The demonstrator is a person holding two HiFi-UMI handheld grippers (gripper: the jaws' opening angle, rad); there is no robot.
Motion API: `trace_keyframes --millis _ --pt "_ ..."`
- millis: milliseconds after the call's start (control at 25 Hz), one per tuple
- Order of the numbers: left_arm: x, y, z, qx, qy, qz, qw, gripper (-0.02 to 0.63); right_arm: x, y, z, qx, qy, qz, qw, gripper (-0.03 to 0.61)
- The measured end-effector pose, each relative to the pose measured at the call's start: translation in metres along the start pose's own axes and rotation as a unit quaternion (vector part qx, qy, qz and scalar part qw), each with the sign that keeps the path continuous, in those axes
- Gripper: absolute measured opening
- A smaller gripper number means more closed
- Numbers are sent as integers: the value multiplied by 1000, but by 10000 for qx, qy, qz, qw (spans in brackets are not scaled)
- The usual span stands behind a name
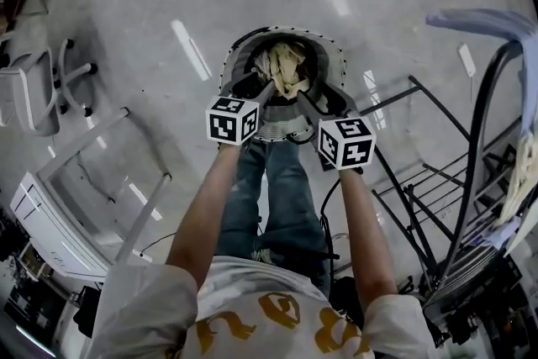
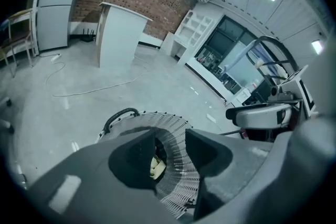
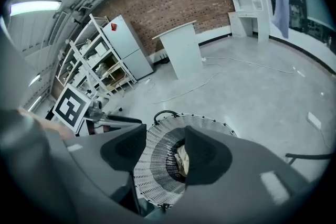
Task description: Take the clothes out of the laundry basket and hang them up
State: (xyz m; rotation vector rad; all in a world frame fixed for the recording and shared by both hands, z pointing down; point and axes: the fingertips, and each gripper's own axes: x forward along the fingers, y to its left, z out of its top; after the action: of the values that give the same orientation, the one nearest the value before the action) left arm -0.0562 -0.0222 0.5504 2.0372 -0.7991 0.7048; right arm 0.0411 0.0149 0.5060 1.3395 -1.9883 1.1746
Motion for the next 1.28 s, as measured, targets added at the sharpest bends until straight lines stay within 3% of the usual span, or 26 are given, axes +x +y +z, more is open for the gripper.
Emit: trace_keyframes --millis 360,720,920,1080,1280 --pt "72 51 -71 -540 642 269 9961 186 73 -40 -33 298 397 -137 9987 256" --pt "129 78 -149 -882 1342 242 9867 186 144 -66 -93 634 1040 -46 9925 250" --pt "158 92 -173 -1233 1398 235 9822 186 178 -88 -120 1012 1205 -168 9874 250" --pt "178 102 -188 -1255 1562 200 9795 186 207 -100 -138 1182 1335 -236 9837 250" --pt "196 99 -196 -1139 1650 74 9797 186 234 -110 -157 971 1677 -253 9807 250"
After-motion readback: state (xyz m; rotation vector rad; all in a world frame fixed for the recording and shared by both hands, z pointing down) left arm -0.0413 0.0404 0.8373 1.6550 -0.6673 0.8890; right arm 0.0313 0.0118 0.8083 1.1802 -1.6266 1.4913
